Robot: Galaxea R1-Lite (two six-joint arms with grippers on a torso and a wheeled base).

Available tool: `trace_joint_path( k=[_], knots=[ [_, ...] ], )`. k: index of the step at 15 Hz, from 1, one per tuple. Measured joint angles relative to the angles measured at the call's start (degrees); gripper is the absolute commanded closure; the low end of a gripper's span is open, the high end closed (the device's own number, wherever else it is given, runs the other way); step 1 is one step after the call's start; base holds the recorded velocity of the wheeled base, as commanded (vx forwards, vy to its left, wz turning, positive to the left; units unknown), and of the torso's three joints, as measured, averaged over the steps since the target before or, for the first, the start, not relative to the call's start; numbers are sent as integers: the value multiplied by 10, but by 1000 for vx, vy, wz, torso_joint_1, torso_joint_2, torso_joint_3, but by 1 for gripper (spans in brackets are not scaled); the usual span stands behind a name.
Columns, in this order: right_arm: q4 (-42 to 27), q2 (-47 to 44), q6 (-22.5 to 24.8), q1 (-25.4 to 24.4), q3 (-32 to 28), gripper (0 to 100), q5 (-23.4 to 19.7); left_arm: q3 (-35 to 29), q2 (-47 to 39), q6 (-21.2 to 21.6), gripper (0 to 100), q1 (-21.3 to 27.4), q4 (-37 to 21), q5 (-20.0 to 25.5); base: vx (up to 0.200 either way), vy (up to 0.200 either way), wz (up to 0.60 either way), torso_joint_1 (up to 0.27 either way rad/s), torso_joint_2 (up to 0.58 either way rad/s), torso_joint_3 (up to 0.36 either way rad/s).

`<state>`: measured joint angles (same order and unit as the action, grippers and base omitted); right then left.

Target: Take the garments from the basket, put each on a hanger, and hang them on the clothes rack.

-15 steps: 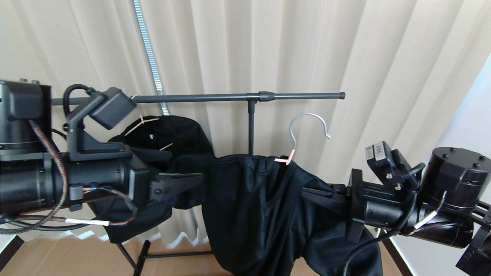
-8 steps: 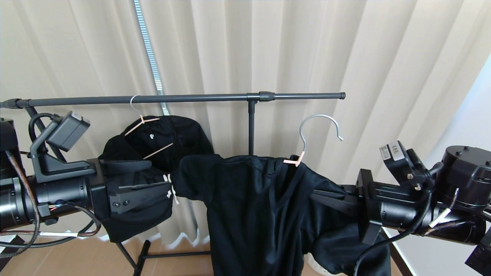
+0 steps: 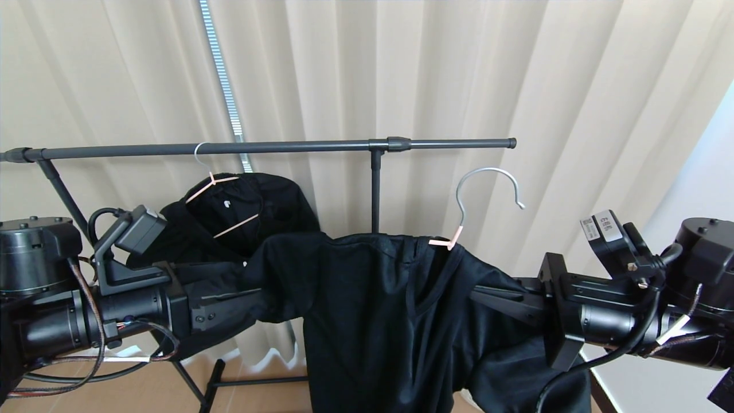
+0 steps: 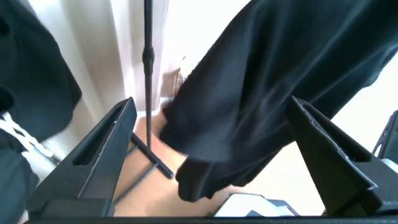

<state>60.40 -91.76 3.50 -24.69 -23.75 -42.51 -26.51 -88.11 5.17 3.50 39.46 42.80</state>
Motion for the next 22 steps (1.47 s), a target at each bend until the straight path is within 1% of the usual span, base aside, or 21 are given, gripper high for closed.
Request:
trace_joint_path(
  k=[3,4,12,16,20,22],
  knots=[
    [0,2,0,-1,2,100,-1,-2,-20,-1,0,1,0,-1,0,0,0,0,0,0],
    [0,2,0,-1,2,100,-2,-5,-27,-2,100,2,0,-2,0,0,0,0,0,0],
    [2,2,-1,-1,3,100,-2,-19,-63,-6,100,4,0,-4,0,0,0,0,0,0],
    [3,-5,-1,12,-3,100,-2,-30,-70,-6,100,-22,0,-4,0,0,0,0,0,0],
    [3,-8,-2,31,-8,100,-3,-44,-76,-4,100,-64,0,-1,0,0,0,0,0,0],
    [3,-9,-2,39,-11,100,-3,-50,-79,-2,100,-78,0,-1,0,0,0,0,0,0]
  ],
)
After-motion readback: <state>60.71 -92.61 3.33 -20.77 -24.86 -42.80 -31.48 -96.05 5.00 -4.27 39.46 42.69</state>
